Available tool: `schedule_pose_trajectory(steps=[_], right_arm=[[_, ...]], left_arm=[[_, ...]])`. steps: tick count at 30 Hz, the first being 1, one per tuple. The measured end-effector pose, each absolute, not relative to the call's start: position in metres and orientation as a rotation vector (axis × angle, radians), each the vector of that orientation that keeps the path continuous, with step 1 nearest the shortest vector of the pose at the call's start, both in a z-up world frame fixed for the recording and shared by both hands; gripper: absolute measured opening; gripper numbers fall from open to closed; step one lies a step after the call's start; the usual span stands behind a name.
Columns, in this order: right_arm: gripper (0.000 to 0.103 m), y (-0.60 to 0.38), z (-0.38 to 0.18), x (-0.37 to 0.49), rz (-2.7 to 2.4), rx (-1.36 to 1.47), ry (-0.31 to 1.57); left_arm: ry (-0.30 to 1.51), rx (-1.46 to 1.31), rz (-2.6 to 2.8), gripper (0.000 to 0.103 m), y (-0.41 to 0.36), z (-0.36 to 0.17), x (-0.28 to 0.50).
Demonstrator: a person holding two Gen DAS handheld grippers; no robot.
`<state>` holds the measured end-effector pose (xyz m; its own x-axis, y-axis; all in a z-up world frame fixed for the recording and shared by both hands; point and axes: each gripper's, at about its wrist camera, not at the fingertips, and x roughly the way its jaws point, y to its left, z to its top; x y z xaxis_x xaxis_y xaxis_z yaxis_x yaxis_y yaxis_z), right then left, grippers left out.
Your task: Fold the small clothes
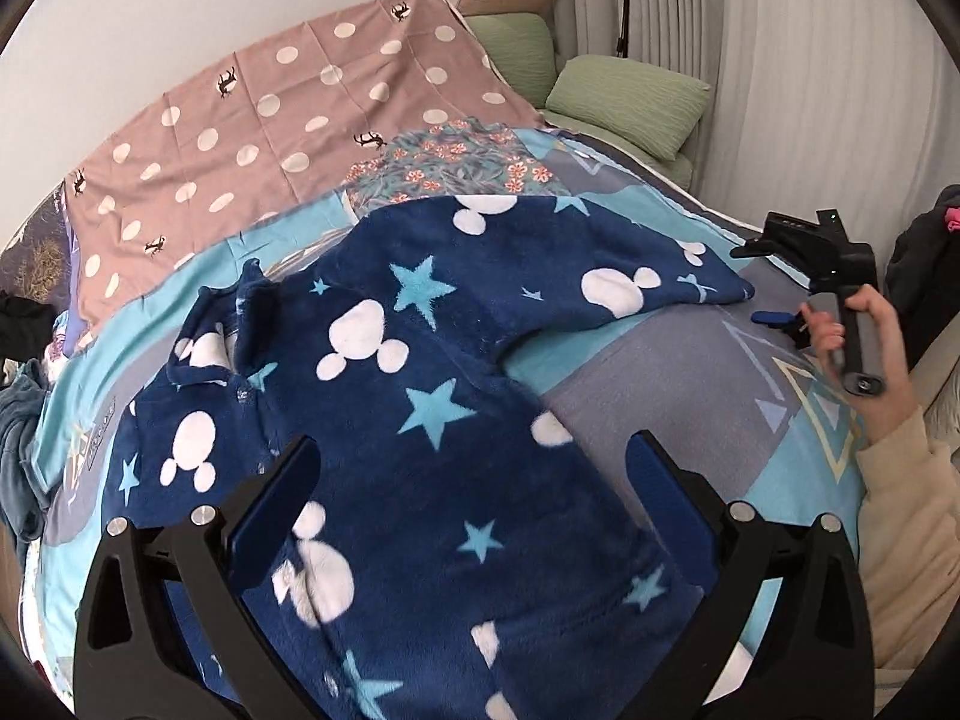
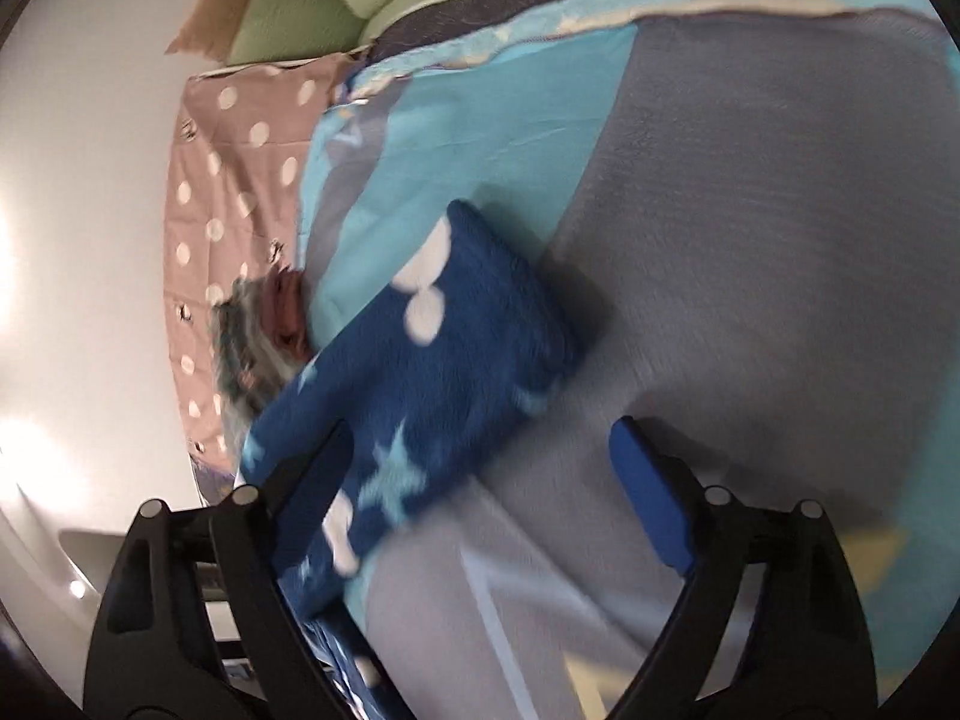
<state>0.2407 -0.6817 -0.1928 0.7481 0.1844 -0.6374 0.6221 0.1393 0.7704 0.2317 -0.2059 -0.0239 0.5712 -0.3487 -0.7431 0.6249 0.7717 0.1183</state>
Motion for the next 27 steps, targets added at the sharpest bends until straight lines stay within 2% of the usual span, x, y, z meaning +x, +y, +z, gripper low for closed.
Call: schedule_pose_trajectory(steps=[5,7,8,10,11,12,14,16,20,23,27], right_arm=[[0.089,-0.681,-0.189,0.257,-0.394,1.345,0.688],[0.085,-0.678,-0.188,0.26,-0.416,1.312,0.678],[0.08,-0.677,-0.186,0.262,-0.421,1.296,0.671],[0.056,-0.675,-0.187,0.263,-0.459,1.264,0.692],[0.049,-0.674,-0.188,0.263,-0.487,1.246,0.712],[0.036,-0.674,-0.189,0.268,-0.517,1.201,0.761],[0.031,-0.67,-0.184,0.272,-0.535,1.124,0.791],[0.017,-0.665,-0.178,0.276,-0.539,1.06,0.784],[0.014,-0.644,-0.152,0.279,-0.542,0.858,0.713],[0.014,-0.597,-0.107,0.289,-0.515,0.467,0.643],[0.014,-0.536,-0.077,0.292,-0.469,0.109,0.592]], left_arm=[[0.798,0.372,-0.574,0.102,-0.214,-0.031,0.248],[0.803,0.347,-0.577,0.102,-0.216,-0.031,0.254],[0.805,0.321,-0.579,0.102,-0.218,-0.03,0.258],[0.818,0.271,-0.598,0.102,-0.222,-0.028,0.265],[0.829,0.237,-0.62,0.102,-0.225,-0.027,0.268],[0.845,0.204,-0.659,0.102,-0.229,-0.027,0.271],[0.871,0.163,-0.759,0.102,-0.237,-0.027,0.275],[0.893,0.162,-0.784,0.102,-0.249,-0.029,0.278],[0.965,0.132,-0.859,0.102,-0.273,-0.034,0.286],[1.045,-0.017,-0.916,0.102,-0.276,-0.038,0.299],[1.104,-0.141,-0.928,0.102,-0.275,-0.044,0.321]])
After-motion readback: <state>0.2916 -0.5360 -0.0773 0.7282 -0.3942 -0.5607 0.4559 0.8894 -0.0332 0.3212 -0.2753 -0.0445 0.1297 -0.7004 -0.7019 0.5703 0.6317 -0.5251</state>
